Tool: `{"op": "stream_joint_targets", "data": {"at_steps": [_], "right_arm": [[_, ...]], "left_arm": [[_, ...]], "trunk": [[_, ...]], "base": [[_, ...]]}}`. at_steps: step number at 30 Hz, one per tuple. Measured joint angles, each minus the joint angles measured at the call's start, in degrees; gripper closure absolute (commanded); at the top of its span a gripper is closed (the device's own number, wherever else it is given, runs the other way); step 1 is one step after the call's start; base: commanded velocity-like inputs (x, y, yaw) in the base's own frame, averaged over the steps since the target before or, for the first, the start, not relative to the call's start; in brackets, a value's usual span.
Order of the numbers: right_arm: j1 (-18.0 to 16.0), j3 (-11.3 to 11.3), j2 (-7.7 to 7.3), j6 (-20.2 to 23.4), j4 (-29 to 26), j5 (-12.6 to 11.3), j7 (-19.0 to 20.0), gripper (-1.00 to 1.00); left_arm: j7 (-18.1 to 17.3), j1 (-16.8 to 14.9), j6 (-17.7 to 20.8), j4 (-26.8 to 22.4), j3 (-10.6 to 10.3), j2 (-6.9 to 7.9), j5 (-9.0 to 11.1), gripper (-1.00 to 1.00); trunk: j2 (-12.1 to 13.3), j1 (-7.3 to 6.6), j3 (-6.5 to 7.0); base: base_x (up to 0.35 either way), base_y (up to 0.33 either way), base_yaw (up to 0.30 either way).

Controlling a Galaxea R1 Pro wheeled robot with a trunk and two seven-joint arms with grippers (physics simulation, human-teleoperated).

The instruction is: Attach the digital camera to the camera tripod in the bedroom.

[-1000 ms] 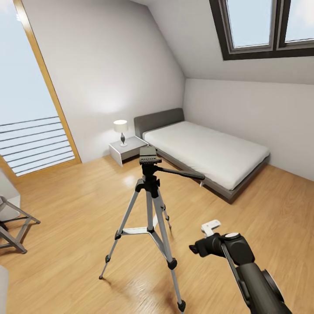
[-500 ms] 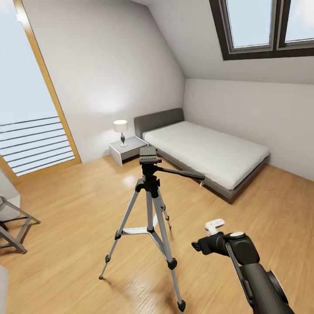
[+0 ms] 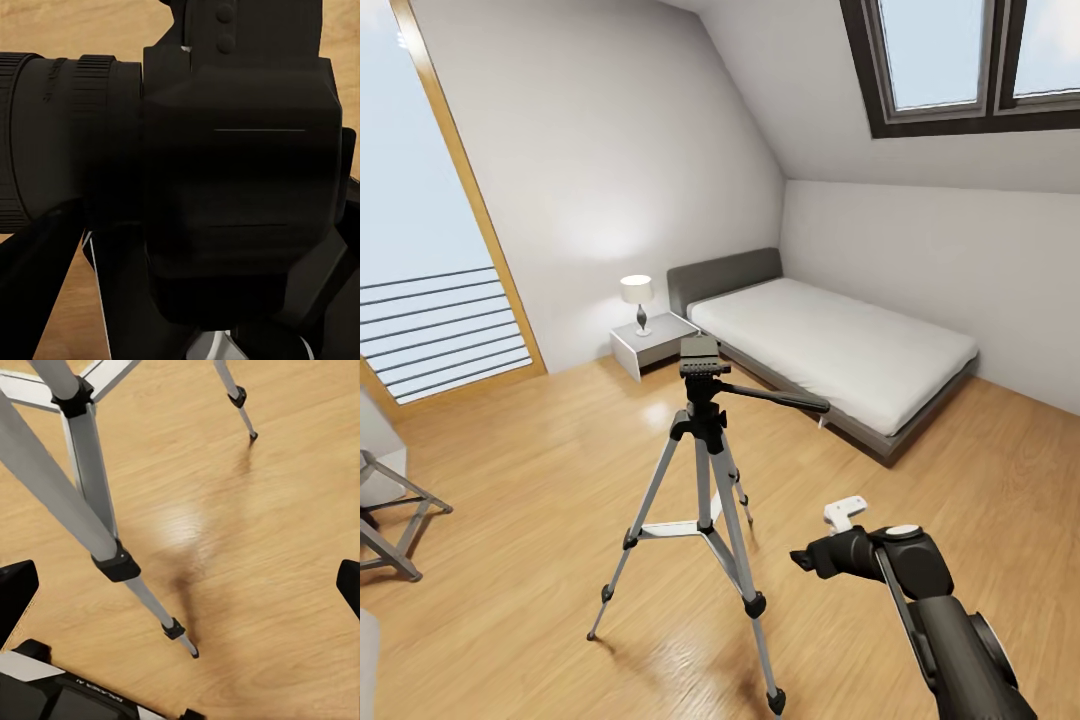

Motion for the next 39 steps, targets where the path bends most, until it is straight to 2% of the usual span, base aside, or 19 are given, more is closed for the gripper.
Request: {"op": "stream_joint_targets", "data": {"at_steps": [21,23,24,39], "right_arm": [[-0.1,0.4,6.66,0.0,0.1,0.8,6.7,-1.0],[-0.1,0.4,6.99,0.0,0.1,0.8,7.4,-1.0],[-0.1,0.4,7.1,0.0,0.1,0.5,16.6,-1.0],[-0.1,0.5,7.61,-0.1,0.2,0.8,16.9,-1.0]], "left_arm": [[0.0,0.0,0.0,0.0,0.0,0.0,0.0,1.0],[0.0,0.0,0.0,0.0,0.0,0.0,-0.1,1.0],[0.0,0.0,0.0,0.0,0.0,0.0,-0.1,1.0],[0.0,0.0,0.0,0.0,0.0,0.0,0.0,1.0]], "trunk": [[0.0,0.0,0.0],[0.0,0.0,0.0],[0.0,0.0,0.0],[0.0,0.0,0.0]], "base": [[0.0,0.0,0.0],[0.0,0.0,0.0],[0.0,0.0,0.0],[0.0,0.0,0.0]]}}
